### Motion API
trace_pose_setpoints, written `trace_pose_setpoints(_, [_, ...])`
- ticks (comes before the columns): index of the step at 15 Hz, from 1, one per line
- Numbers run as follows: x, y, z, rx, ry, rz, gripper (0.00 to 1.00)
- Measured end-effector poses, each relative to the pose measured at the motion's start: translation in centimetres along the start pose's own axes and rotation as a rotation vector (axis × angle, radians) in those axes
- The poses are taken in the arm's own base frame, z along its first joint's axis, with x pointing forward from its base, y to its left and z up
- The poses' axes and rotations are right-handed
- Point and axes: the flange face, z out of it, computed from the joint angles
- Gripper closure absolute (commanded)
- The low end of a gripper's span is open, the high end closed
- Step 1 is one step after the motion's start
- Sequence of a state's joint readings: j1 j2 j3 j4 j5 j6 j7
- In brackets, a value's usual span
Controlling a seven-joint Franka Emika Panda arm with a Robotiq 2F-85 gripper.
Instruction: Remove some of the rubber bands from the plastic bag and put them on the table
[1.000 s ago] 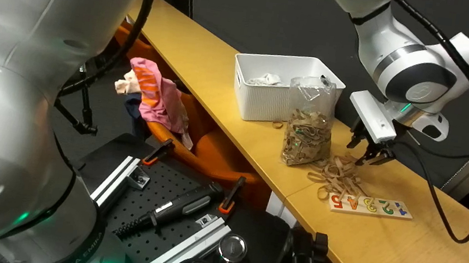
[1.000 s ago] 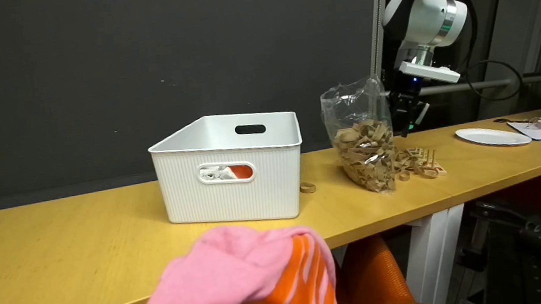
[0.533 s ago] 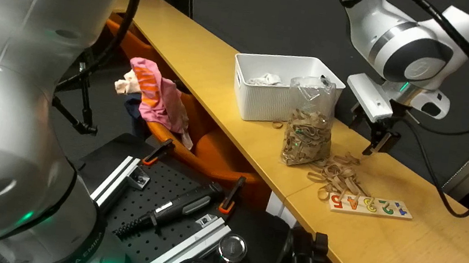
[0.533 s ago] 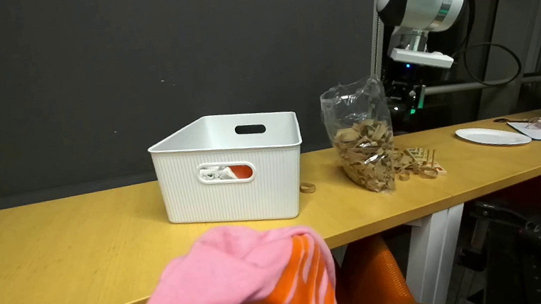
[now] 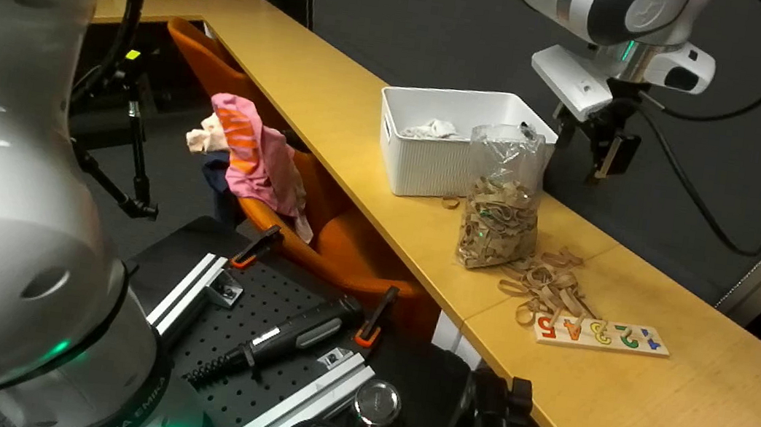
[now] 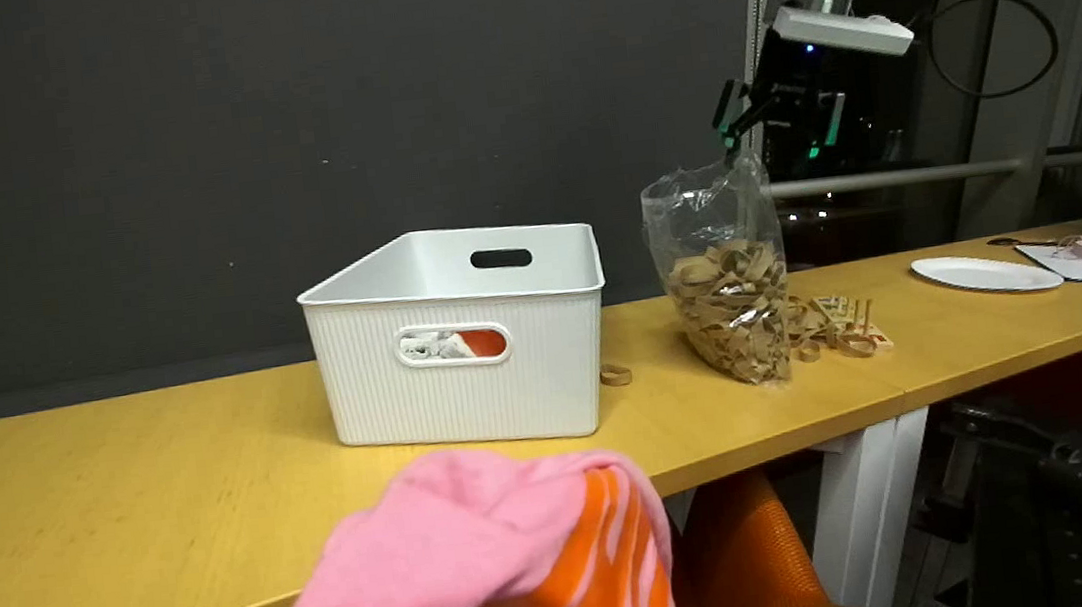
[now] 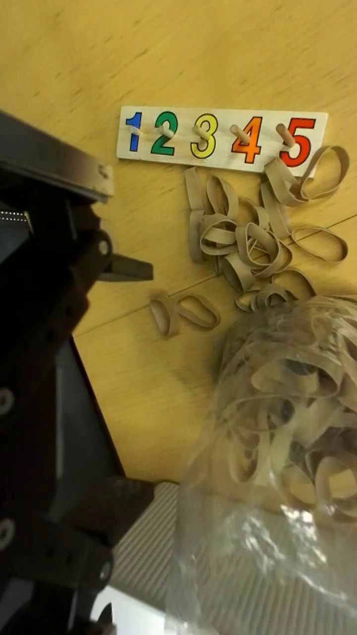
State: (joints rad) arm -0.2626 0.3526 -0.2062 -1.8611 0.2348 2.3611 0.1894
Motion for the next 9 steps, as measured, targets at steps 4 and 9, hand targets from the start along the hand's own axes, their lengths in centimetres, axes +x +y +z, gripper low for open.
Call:
trace_pose_setpoints(4, [-3.0, -2.4, -1.5, -0.025, 0.054, -0.052, 0.0])
trace_pose_setpoints(9, [-5.9, -4.9, -1.5, -0.064, 0.067, -0.097, 0.0])
